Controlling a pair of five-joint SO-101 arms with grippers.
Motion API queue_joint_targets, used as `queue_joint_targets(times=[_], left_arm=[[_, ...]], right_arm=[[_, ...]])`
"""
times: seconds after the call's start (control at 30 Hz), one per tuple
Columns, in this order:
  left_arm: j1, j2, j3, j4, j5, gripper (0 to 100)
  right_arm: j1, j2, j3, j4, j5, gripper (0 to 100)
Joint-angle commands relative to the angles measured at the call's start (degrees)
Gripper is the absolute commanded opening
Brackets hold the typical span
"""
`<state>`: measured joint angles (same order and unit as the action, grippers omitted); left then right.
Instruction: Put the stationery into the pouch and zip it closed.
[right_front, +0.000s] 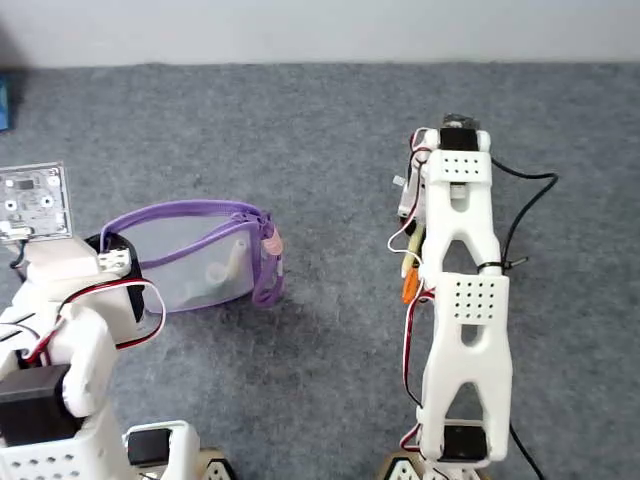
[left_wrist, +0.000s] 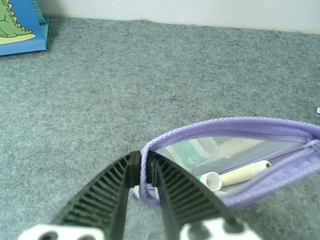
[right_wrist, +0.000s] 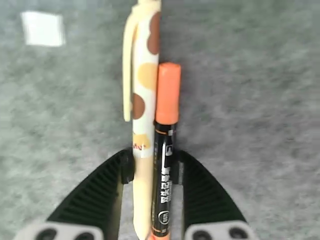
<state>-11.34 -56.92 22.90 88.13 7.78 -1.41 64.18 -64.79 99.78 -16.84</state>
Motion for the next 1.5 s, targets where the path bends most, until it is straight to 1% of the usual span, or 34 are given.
queue_joint_targets(times=[0.0, 0.17, 0.33, 0.43, 0.73, 0.87, 0.97, 1.13, 1.3, 1.37, 1.47], left_arm=[[0.44, 1.85, 1.36, -0.26, -0.35, 1], [0.44, 1.85, 1.36, -0.26, -0.35, 1], [0.44, 1.85, 1.36, -0.26, -0.35, 1], [0.44, 1.85, 1.36, -0.26, -0.35, 1], [0.44, 1.85, 1.45, -1.05, -0.26, 1], [0.44, 1.93, 1.63, -1.93, -0.26, 1], [0.44, 1.85, 3.12, -3.34, -0.26, 1], [0.44, 1.58, 5.67, -5.54, -0.26, 1], [0.44, 1.85, 5.67, -5.63, -0.26, 1], [0.44, 1.85, 5.67, -5.63, -0.26, 1], [0.62, 1.85, 5.67, -5.63, -0.26, 1]], right_arm=[[-0.66, -1.10, -5.19, 3.12, -0.35, 0.8], [-0.40, -4.97, -6.07, 3.21, 2.29, 0.8], [-0.31, -13.93, -2.02, 3.21, 4.04, 0.8], [-0.57, -22.46, 2.11, 3.21, 4.75, 0.8], [-2.15, -53.93, 22.07, 3.21, 12.22, 0.8], [-4.44, -69.67, 31.21, 3.12, 16.00, 0.8], [-7.43, -80.66, 37.01, 3.12, 17.93, 0.8], [-14.29, -96.22, 44.57, 3.03, 17.93, 0.8], [-19.12, -108.26, 47.91, 2.33, 17.58, 0.8], [-20.79, -111.96, 49.58, -1.10, 17.58, 0.8], [-22.99, -116.26, 53.36, -10.42, 17.58, 0.8]])
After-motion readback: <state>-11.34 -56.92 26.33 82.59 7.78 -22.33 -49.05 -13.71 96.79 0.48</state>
